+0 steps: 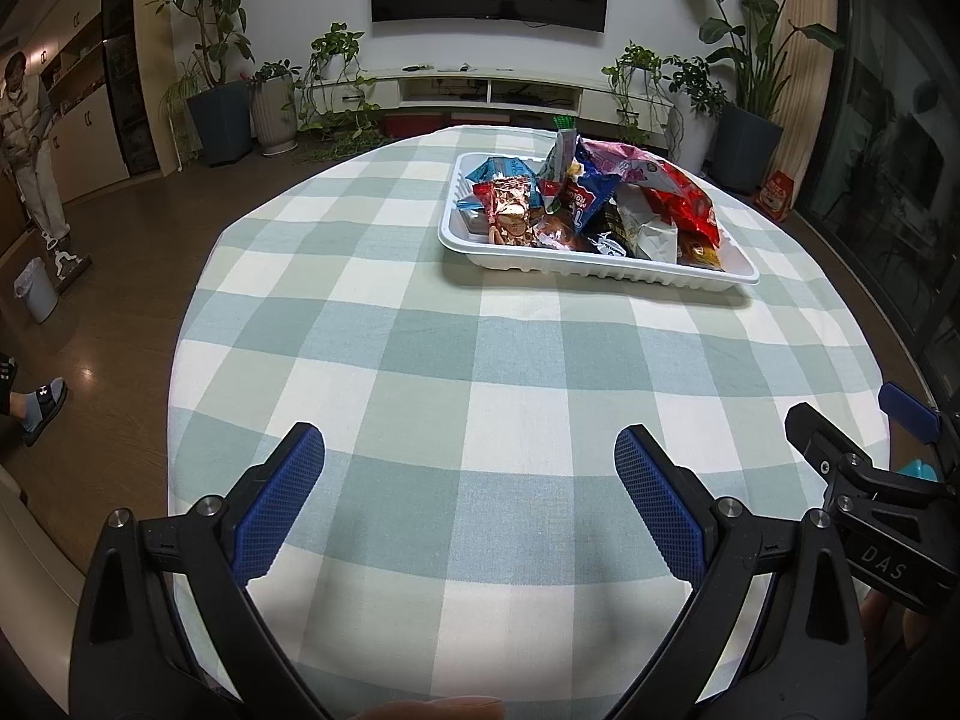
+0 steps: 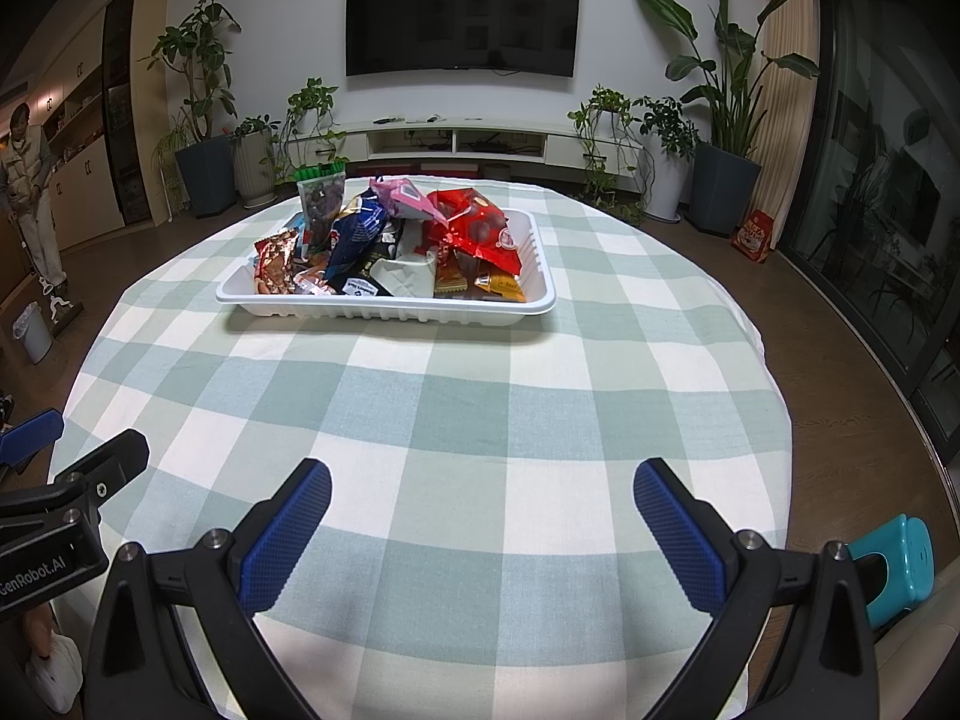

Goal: Organize snacks

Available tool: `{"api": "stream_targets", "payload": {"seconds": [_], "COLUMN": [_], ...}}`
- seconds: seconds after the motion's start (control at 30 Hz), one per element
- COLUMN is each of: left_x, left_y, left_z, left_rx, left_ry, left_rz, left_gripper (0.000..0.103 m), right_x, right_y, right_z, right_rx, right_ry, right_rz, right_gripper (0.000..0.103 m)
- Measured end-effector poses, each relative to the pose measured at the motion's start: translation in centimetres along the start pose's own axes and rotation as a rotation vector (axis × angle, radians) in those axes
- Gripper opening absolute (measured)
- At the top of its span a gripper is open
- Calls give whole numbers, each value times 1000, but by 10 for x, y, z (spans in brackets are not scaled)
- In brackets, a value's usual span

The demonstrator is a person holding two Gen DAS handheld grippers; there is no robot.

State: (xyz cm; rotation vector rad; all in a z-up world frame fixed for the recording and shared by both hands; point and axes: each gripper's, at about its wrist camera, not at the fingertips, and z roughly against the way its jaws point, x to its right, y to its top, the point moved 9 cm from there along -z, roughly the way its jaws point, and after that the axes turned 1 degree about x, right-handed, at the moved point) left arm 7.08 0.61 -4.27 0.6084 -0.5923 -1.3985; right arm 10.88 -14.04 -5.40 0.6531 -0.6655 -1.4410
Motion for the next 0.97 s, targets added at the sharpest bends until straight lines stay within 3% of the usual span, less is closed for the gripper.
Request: {"api": "stream_targets", "payload": {"seconds": [0.57, 0.87, 0.97], "left_x": [0, 3, 3], "left_y": [-1, 5, 4], "left_z": [0, 13, 9], "left_rx": [1, 84, 65], "left_ry": [0, 29, 20], "left_rz": [-2, -46, -44], "left_gripper": [98, 98, 99], "right_x": [0, 1, 1], "right_y": [0, -7, -8], "right_z": [0, -1, -1], "right_rx": [-2, -12, -13], "right_ry": [0, 1, 0], "right_rz": [0, 1, 1], "right_gripper": [103, 103, 103]}}
